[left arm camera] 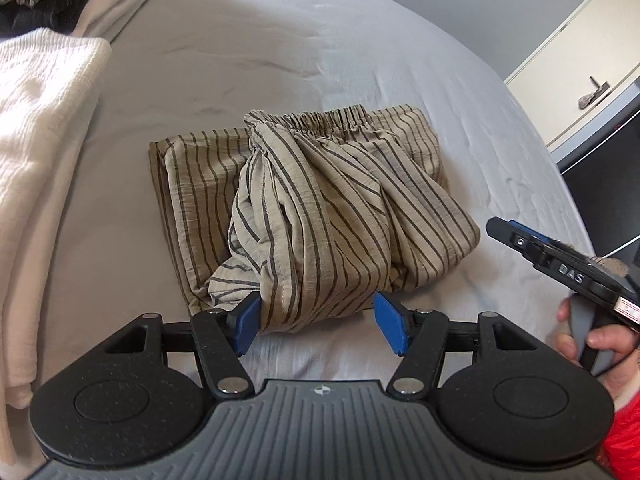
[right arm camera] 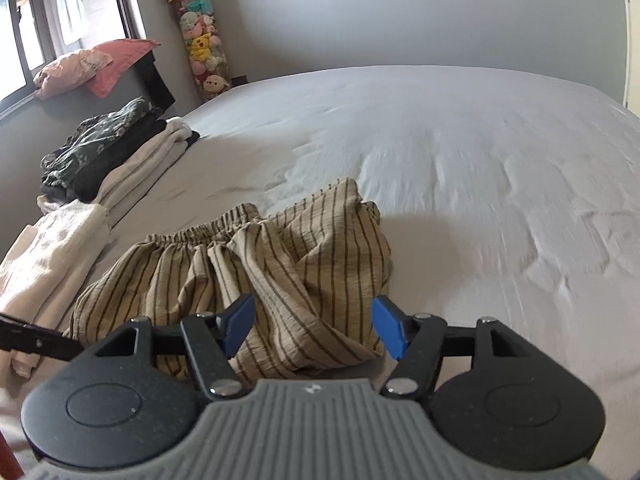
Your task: Fold clothes
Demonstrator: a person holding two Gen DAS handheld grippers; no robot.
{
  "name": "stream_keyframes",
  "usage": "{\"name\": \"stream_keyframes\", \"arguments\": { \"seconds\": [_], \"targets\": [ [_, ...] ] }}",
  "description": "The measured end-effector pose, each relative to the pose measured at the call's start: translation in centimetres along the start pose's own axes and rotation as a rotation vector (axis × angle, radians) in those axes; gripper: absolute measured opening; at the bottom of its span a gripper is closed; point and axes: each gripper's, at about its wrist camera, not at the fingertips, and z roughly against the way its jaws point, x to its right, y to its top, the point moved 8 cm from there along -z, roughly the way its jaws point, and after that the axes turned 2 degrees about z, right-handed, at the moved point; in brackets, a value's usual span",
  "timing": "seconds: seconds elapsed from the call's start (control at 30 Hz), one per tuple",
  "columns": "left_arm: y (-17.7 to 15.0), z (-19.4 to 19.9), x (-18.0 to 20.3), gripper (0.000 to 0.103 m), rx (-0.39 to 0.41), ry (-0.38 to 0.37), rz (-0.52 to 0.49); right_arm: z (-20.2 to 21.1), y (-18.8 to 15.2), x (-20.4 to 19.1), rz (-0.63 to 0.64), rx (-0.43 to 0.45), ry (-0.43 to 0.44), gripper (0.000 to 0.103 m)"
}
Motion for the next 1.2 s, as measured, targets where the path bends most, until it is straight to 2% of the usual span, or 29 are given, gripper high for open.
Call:
{"name": "stream_keyframes", "arguments": {
  "seconds": [0.17,0.27,0.37,0.4,0.47,0.5,0.53,0.63,0.67,0.8,0.9,1.0,1.03,1.07,1.1,1.13,1.2],
  "targets": [
    [0.2,0.0,0.2,0.071,0.011,-0.010,-0.018,-1.2,-0.5,1.5,-0.062,-0.013,0.025,0.072],
    [0.0,-1.1,0.2,0.070,-0.020,0.009,-0.022,-1.9,-0.8,1.7,-0.082,-0.030,0.060,0.072],
    [-0.2,-1.8,-0.3,0.056,-0.054,0.018,-0.003,-2.7,-1.2,1.9,-0.101,-0.047,0.095,0.072],
    [-0.3,-2.1,-0.5,0.046,-0.066,0.020,0.005,-2.9,-1.3,2.0,-0.107,-0.053,0.106,0.071],
    [-0.4,-2.4,-0.9,0.033,-0.084,0.026,0.026,-3.4,-1.5,2.1,-0.120,-0.064,0.129,0.059],
    [-0.4,-2.6,-1.1,0.023,-0.089,0.031,0.040,-3.7,-1.6,2.2,-0.128,-0.075,0.135,0.042],
    [-0.4,-2.6,-1.3,0.018,-0.088,0.034,0.052,-4.0,-1.8,2.3,-0.136,-0.088,0.138,0.026],
    [-0.3,-2.4,-1.8,0.011,-0.079,0.049,0.072,-3.9,-1.4,3.1,-0.140,-0.059,0.094,0.004],
    [-0.3,-2.3,-2.1,0.010,-0.079,0.062,0.073,-3.9,-1.1,3.4,-0.138,-0.044,0.069,0.000],
    [-0.5,-3.0,-3.1,0.008,-0.120,0.139,0.087,-4.0,-0.6,5.1,-0.162,-0.011,-0.014,0.000],
    [-0.5,-3.2,-3.1,0.008,-0.119,0.133,0.084,-3.7,-0.5,5.3,-0.204,0.003,0.057,0.000],
    [-0.4,-3.2,-3.3,0.008,-0.118,0.121,0.100,-2.7,-0.4,4.7,-0.216,0.009,0.151,0.013],
    [-0.4,-3.3,-3.4,0.008,-0.119,0.118,0.108,-2.3,-0.4,4.2,-0.209,0.004,0.178,0.032],
    [-0.5,-3.4,-3.5,0.008,-0.123,0.117,0.114,-2.1,-0.4,3.9,-0.192,0.007,0.180,0.041],
    [-0.5,-3.6,-3.6,0.008,-0.129,0.118,0.120,-1.9,-0.5,3.5,-0.173,0.011,0.177,0.045],
    [-0.6,-3.8,-3.7,0.008,-0.135,0.119,0.127,-2.0,-0.5,3.2,-0.155,0.005,0.179,0.044],
    [-0.5,-4.0,-3.8,0.008,-0.139,0.122,0.129,-2.8,-1.0,2.6,-0.147,-0.035,0.204,0.048]
  ]
}}
